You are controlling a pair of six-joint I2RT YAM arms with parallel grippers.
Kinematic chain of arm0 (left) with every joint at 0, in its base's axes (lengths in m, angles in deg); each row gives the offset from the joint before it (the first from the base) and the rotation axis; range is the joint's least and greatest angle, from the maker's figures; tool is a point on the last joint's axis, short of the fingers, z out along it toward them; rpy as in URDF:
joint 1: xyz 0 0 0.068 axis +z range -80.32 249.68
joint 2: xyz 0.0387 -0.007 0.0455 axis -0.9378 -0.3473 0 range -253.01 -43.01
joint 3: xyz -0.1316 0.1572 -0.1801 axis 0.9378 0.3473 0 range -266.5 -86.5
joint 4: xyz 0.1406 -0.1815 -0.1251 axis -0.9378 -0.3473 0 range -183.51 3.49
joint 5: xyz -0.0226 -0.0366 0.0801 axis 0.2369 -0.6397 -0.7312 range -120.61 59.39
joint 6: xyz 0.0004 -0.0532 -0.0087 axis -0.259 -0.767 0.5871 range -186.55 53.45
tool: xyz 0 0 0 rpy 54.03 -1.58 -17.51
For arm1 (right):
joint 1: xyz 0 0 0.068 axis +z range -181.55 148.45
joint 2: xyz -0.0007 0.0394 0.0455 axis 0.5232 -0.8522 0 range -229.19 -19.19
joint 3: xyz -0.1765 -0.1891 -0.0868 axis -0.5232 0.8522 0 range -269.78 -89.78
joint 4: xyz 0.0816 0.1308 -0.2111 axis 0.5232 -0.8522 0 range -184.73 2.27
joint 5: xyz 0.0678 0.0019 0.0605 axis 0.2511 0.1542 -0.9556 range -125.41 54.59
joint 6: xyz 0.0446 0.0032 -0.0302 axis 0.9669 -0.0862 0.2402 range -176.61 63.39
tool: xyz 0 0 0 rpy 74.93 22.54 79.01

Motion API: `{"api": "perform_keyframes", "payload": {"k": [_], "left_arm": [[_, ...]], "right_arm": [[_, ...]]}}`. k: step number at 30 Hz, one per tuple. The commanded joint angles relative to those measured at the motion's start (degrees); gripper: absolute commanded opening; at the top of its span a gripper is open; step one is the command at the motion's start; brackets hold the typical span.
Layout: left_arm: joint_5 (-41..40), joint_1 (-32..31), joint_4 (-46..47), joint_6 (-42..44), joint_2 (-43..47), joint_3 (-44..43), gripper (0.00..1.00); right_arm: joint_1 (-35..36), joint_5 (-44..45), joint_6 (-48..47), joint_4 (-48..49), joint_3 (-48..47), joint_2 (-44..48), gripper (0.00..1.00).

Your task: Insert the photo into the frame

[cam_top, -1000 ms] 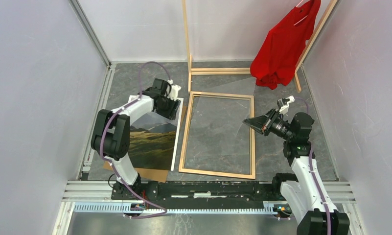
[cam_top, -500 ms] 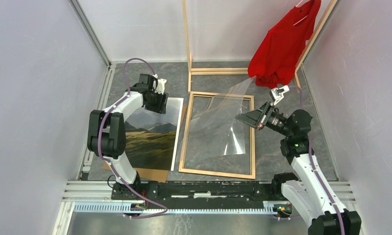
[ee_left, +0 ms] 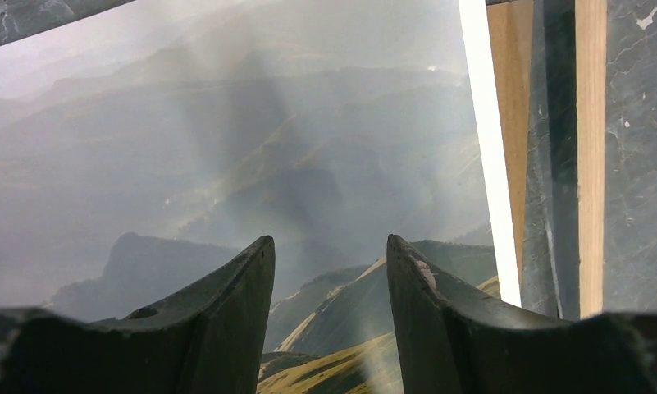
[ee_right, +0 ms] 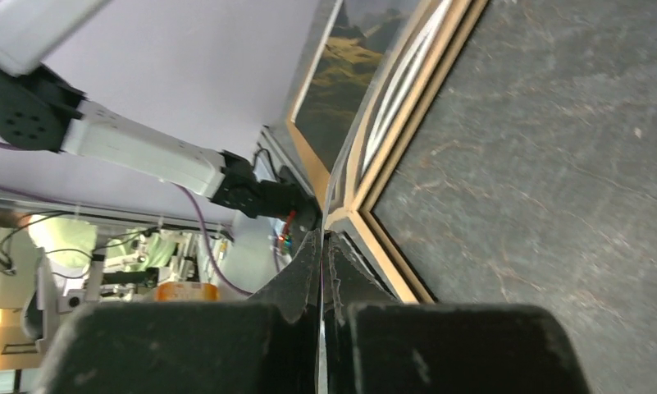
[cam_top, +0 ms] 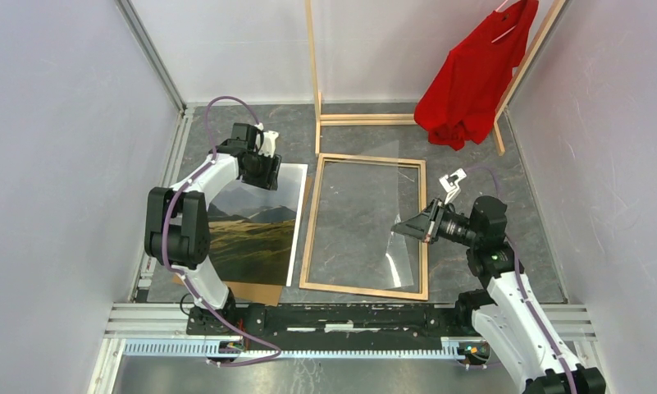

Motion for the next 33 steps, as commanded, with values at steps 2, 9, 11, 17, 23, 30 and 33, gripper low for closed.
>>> {"api": "perform_keyframes", "payload": {"k": [2, 9, 11, 17, 23, 30, 33], "left_arm": [[1.3, 0.2, 0.3, -0.7, 2.3, 0.4, 0.59], [2.5, 0.2, 0.0, -0.1, 2.9, 1.9, 0.59], [2.3, 0.2, 0.0, 0.4, 3.0, 2.2, 0.59], [2.4, 0.2, -0.2, 1.0, 3.2, 2.8, 0.60], [2.5, 0.2, -0.3, 1.3, 3.2, 3.2, 0.60], [2.5, 0.2, -0.3, 1.5, 3.1, 3.1, 0.60], [2.5, 0.1, -0.3, 1.4, 2.9, 3.1, 0.60]], "right_arm": [[0.1, 3.3, -11.5, -10.3, -1.7, -0.5, 0.00], [0.0, 12.4, -14.2, -12.9, -1.2, -3.0, 0.00], [-0.1, 14.7, -14.6, -13.1, -1.1, -3.9, 0.00], [-1.2, 20.0, -14.9, -13.8, -0.1, -4.5, 0.00], [-4.4, 22.1, -16.6, -15.1, 2.1, -4.5, 0.00], [-4.9, 19.7, -17.4, -13.5, 3.4, -6.5, 0.00], [-5.0, 19.4, -17.7, -13.4, 3.7, -6.8, 0.00]]}}
